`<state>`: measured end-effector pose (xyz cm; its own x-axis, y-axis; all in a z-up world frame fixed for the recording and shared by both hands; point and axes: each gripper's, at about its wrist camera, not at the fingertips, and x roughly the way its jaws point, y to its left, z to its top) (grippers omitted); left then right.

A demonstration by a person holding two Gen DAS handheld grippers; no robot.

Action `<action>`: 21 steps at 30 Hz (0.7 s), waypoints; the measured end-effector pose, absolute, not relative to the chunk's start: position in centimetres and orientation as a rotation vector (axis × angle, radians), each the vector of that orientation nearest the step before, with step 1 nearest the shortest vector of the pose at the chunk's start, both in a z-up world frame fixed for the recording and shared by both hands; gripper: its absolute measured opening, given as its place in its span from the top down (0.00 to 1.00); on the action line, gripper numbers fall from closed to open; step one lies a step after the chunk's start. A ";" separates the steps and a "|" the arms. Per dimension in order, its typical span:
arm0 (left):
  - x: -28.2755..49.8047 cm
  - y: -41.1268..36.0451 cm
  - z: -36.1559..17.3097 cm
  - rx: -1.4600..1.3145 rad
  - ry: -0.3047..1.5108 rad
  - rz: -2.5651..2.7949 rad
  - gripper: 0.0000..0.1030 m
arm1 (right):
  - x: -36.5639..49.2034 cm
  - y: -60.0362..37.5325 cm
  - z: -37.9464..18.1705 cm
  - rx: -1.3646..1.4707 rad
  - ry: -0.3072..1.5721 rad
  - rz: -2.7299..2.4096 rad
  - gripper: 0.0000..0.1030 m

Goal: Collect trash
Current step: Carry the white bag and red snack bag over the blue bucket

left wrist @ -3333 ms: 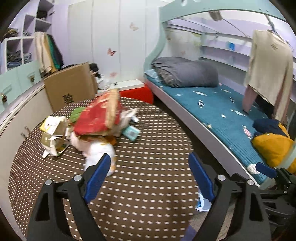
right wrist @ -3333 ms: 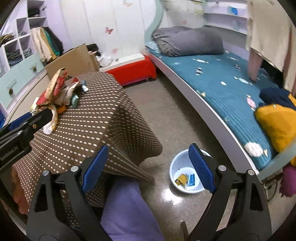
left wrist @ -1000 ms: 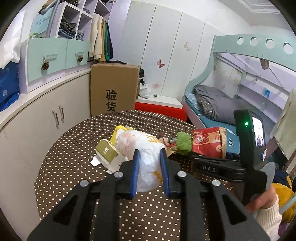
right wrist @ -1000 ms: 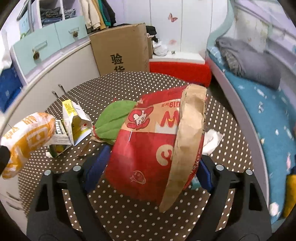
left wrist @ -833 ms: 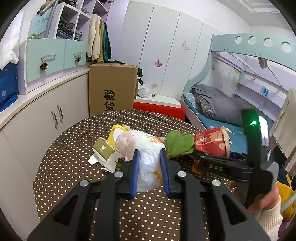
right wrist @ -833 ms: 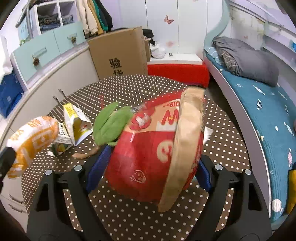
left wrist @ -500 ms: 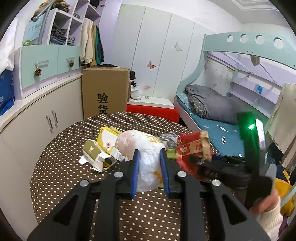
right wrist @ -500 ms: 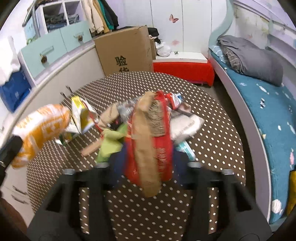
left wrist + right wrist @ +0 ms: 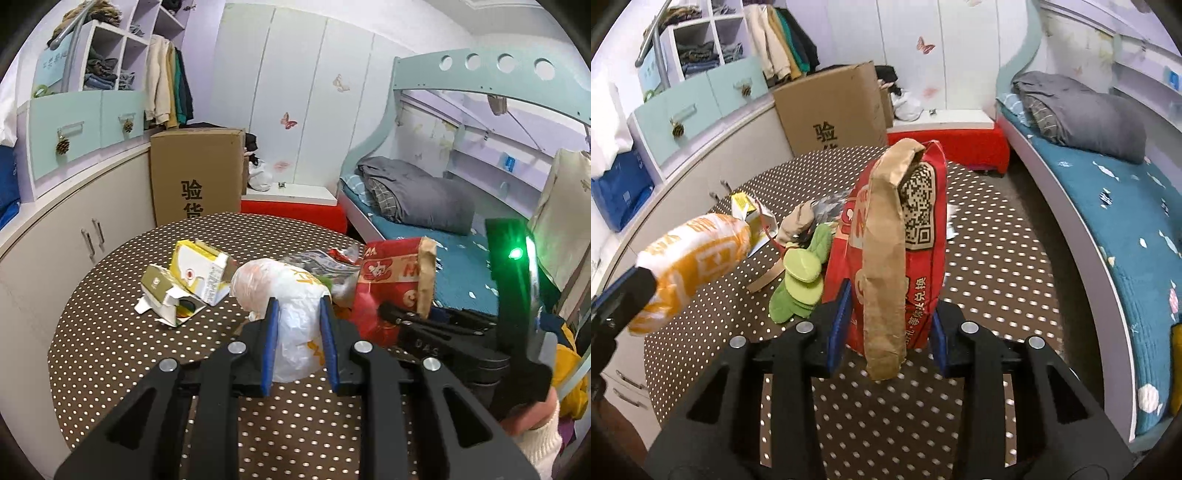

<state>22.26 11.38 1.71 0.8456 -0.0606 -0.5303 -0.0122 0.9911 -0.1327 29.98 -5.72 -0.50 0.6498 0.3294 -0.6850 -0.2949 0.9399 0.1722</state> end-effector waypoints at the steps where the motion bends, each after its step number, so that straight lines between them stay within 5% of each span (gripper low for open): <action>1: 22.3 11.0 1.7 -0.130 0.563 -0.032 0.79 | 29.7 -6.2 -0.4 0.050 0.783 0.344 0.64; 21: 23.3 1.2 1.3 -0.030 0.584 -0.201 0.79 | 26.3 -16.1 -0.1 0.154 0.762 0.206 0.64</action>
<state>23.28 1.21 1.29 0.8153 -0.1970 -0.5445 0.1802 0.9800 -0.0846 26.30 -16.11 -0.12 0.7047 0.2399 -0.6678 -0.1287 0.9687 0.2122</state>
